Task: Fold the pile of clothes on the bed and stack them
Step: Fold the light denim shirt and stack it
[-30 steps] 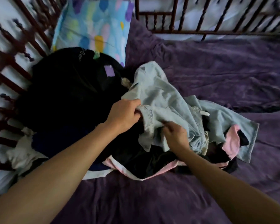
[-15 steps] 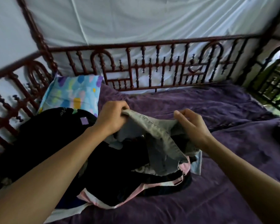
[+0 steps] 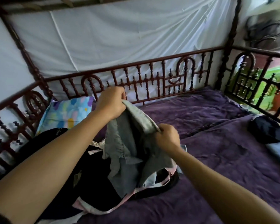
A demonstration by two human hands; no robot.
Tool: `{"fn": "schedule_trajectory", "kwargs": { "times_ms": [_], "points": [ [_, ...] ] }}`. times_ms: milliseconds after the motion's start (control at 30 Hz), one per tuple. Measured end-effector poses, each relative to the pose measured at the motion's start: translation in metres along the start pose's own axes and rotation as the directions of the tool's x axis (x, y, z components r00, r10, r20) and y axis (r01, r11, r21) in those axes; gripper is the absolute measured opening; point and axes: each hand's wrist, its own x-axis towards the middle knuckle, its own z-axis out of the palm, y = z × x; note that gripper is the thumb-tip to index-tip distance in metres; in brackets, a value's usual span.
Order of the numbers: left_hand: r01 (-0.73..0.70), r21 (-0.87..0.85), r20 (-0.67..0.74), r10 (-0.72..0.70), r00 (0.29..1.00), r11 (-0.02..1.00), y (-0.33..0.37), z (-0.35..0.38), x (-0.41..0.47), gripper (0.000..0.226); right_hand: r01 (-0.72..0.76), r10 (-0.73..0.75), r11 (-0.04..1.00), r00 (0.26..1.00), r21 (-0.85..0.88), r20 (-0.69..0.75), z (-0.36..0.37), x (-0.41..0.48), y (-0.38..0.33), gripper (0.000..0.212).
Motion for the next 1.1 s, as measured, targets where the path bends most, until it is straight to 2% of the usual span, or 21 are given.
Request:
{"fn": "schedule_trajectory", "kwargs": {
  "times_ms": [67,133,167,200,233,267,300,333,400,467,533,600,667,700,733,767,833,900,933,1000,1100],
  "points": [
    [0.033,0.088,0.052,-0.037,0.998,0.996,-0.019,0.005,-0.015,0.023,-0.130,0.118,0.942,0.991,0.309,0.057,-0.033,0.019,0.007,0.024],
    [0.100,0.042,0.112,-0.104,0.988,0.994,-0.033,0.019,-0.032,0.020,-0.073,0.062,0.915,0.997,0.396,0.041,-0.060,0.029,0.007,0.030],
    [0.156,-0.033,0.127,-0.151,0.980,0.987,-0.037,0.026,-0.038,0.019,0.035,-0.044,0.948,0.999,0.316,0.020,-0.069,0.030,0.004,0.023],
    [0.218,-0.129,0.136,-0.201,0.970,0.967,-0.040,0.032,-0.043,0.018,0.178,-0.183,0.975,0.983,0.132,0.024,-0.076,0.027,0.001,0.009],
    [0.267,-0.223,0.143,-0.240,0.960,0.937,-0.041,0.036,-0.045,0.017,0.324,-0.322,0.936,0.946,-0.141,0.038,-0.081,0.024,-0.001,0.022],
    [0.288,-0.301,0.148,-0.254,0.956,0.909,-0.039,0.039,-0.046,0.018,0.430,-0.435,0.814,0.897,-0.390,0.082,-0.086,0.021,0.000,0.045],
    [0.275,-0.352,0.150,-0.236,0.960,0.895,-0.037,0.039,-0.045,0.019,0.479,-0.494,0.680,0.859,-0.554,0.136,-0.090,0.019,0.001,0.058],
    [0.236,-0.373,0.150,-0.192,0.970,0.897,-0.033,0.037,-0.044,0.019,0.495,-0.506,0.599,0.843,-0.629,0.182,-0.093,0.018,0.002,0.065],
    [0.110,-0.322,0.150,-0.064,0.987,0.941,-0.027,0.026,-0.038,0.019,0.488,-0.467,0.580,0.855,-0.652,0.225,-0.102,0.019,0.009,0.064],
    [-0.029,-0.116,0.194,0.052,0.980,0.993,-0.025,0.013,-0.032,0.028,0.433,-0.415,0.634,0.890,-0.641,0.192,-0.117,0.025,0.018,0.059],
    [-0.103,0.100,0.205,0.081,0.975,0.990,-0.025,0.006,-0.028,0.028,0.432,-0.467,0.630,0.875,-0.646,0.129,-0.130,0.028,0.016,0.058],
    [-0.107,0.168,0.127,0.086,0.988,0.980,-0.027,0.007,-0.027,0.016,0.539,-0.663,0.544,0.746,-0.643,0.065,-0.136,0.023,0.005,0.053],
    [-0.083,0.113,0.034,0.079,0.996,0.990,-0.033,0.012,-0.023,0.007,0.681,-0.845,0.426,0.535,-0.596,0.008,-0.138,0.019,-0.010,0.031],
    [-0.075,0.074,-0.004,0.076,0.997,0.994,-0.038,0.014,-0.019,0.006,0.725,-0.877,0.377,0.479,-0.577,0.029,-0.139,0.019,-0.017,0.021],
    [-0.074,0.053,-0.031,0.075,0.997,0.996,-0.043,0.015,-0.014,0.007,0.736,-0.870,0.372,0.490,-0.565,0.065,-0.139,0.021,-0.022,0.019],
    [-0.065,0.050,-0.043,0.068,0.997,0.997,-0.048,0.017,-0.009,0.009,0.708,-0.818,0.413,0.565,-0.573,0.108,-0.138,0.023,-0.026,0.022],
    [-0.012,0.057,-0.011,0.013,1.000,0.998,-0.057,0.024,0.001,0.012,0.527,-0.597,0.488,0.783,-0.695,0.175,-0.135,0.033,-0.027,0.025],
    [0.051,0.014,0.098,-0.052,0.994,0.999,-0.065,0.033,0.014,0.018,0.364,-0.378,0.479,0.907,-0.799,0.186,-0.133,0.042,-0.021,0.022],
    [0.095,-0.032,0.170,-0.088,0.981,0.995,-0.067,0.038,0.023,0.022,0.332,-0.321,0.503,0.929,-0.798,0.184,-0.131,0.045,-0.015,0.021],
    [0.180,-0.127,0.306,-0.134,0.943,0.975,-0.066,0.049,0.045,0.029,0.316,-0.282,0.585,0.943,-0.747,0.177,-0.125,0.046,-0.004,0.034],
    [0.282,-0.291,0.405,-0.149,0.902,0.914,-0.054,0.069,0.070,0.033,0.234,-0.197,0.755,0.972,-0.613,0.128,-0.119,0.050,0.006,0.053]
  ]
}}
